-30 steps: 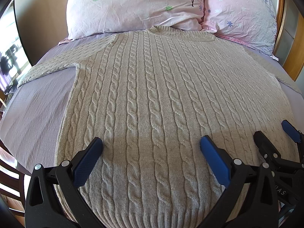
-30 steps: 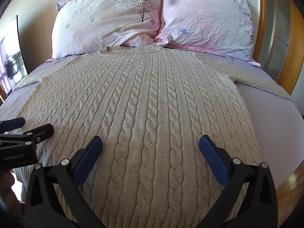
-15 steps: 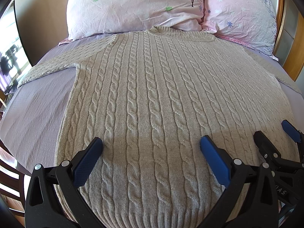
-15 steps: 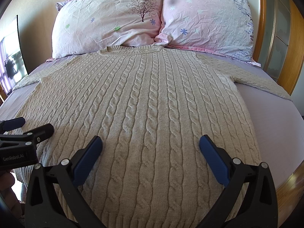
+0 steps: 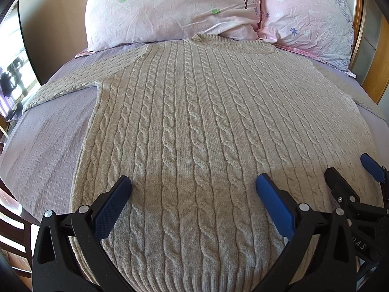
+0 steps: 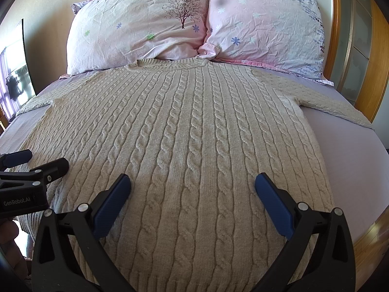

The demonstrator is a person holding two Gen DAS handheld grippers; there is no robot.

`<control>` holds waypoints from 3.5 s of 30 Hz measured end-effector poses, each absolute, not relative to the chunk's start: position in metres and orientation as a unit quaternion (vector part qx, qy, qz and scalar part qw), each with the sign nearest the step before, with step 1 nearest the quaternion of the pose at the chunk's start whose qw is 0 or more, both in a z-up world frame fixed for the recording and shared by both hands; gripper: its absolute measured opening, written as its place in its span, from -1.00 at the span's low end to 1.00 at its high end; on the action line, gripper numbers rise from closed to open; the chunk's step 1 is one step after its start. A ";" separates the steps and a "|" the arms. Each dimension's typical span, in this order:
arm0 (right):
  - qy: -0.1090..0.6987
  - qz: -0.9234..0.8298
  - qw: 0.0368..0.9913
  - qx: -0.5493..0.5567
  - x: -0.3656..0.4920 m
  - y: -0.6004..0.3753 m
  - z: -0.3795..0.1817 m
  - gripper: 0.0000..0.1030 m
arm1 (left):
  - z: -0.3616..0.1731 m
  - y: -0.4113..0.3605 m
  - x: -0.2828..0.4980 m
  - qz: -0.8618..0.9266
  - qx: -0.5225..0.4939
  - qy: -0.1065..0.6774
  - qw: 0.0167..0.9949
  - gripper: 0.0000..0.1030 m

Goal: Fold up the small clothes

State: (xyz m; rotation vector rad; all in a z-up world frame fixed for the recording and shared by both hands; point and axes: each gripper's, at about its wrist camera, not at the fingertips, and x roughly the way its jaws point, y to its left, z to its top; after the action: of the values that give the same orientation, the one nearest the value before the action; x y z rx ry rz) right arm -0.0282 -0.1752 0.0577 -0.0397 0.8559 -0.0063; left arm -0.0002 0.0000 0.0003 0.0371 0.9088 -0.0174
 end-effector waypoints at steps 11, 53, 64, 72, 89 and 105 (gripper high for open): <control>0.415 -0.003 0.910 -0.019 -0.028 -0.175 0.058 0.97 | 0.000 0.000 0.000 -0.008 0.018 0.438 0.899 0.97; 0.347 -0.224 0.816 0.403 0.045 -0.555 0.116 0.09 | 0.050 0.053 0.039 -0.034 -0.041 0.345 0.937 0.97; 0.321 -0.337 0.757 0.458 0.068 -0.663 0.075 -0.77 | 0.056 0.174 0.061 0.040 -0.169 0.276 0.945 0.97; 0.275 -0.192 0.899 0.280 0.123 -0.522 0.168 -0.87 | 0.053 0.246 0.058 0.120 -0.190 0.283 0.932 0.97; 0.374 0.164 0.908 0.098 0.157 -0.237 0.147 0.47 | 0.010 0.386 0.099 0.145 -0.452 0.286 0.832 0.73; 0.349 0.078 0.920 0.161 0.138 -0.330 0.150 0.48 | 0.062 0.393 0.173 0.137 -0.394 0.264 0.869 -0.85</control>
State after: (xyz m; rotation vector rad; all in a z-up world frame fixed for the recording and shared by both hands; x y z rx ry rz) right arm 0.1380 -0.3299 0.1500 0.3319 0.7180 0.1612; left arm 0.1734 0.3933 0.0621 -0.8250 0.5533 0.2871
